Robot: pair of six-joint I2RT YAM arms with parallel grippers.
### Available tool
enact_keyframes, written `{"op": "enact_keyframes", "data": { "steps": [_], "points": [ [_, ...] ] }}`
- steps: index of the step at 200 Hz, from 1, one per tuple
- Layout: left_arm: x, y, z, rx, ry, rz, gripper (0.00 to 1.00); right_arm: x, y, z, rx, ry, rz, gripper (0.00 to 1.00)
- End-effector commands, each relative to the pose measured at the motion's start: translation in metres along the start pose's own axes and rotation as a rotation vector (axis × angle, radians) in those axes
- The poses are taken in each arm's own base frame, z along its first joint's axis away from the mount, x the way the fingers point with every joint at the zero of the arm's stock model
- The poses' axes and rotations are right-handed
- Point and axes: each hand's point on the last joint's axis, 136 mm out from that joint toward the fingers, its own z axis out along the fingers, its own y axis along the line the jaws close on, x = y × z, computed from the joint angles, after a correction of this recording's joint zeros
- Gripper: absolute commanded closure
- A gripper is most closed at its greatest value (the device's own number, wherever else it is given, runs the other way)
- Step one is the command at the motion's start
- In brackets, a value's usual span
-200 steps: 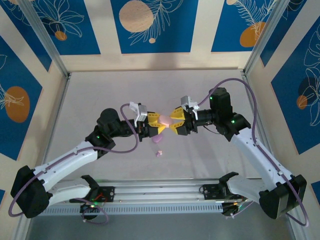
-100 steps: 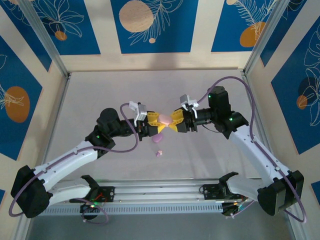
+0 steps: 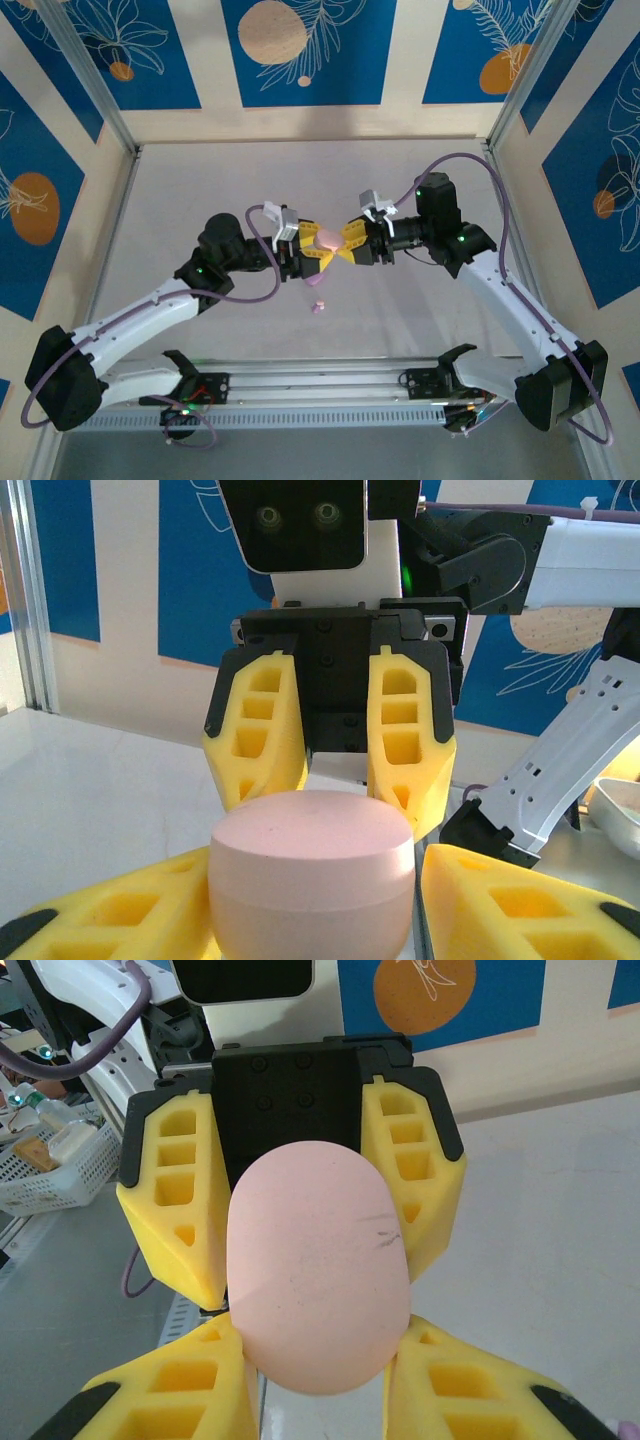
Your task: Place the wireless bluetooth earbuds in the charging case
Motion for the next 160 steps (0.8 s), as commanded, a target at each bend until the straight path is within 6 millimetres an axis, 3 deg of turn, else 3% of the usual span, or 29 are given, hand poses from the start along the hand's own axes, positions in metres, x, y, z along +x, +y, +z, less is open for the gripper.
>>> {"op": "enact_keyframes", "data": {
  "steps": [1,62,99,160],
  "points": [
    [-0.018,-0.011,0.002,0.048,-0.035,0.025,0.48,-0.006,0.001,0.0,-0.009,-0.005,-0.018,0.72],
    [-0.012,-0.008,0.004,0.038,-0.009,0.01,0.49,-0.007,0.002,-0.001,-0.001,-0.012,-0.033,0.71],
    [-0.013,-0.009,0.005,0.041,-0.009,0.011,0.6,-0.008,0.001,-0.001,0.007,-0.012,-0.034,0.71],
    [-0.009,-0.009,0.007,0.044,0.007,-0.002,0.52,-0.008,0.0,0.0,0.008,-0.016,-0.035,0.71]
  ]
}}
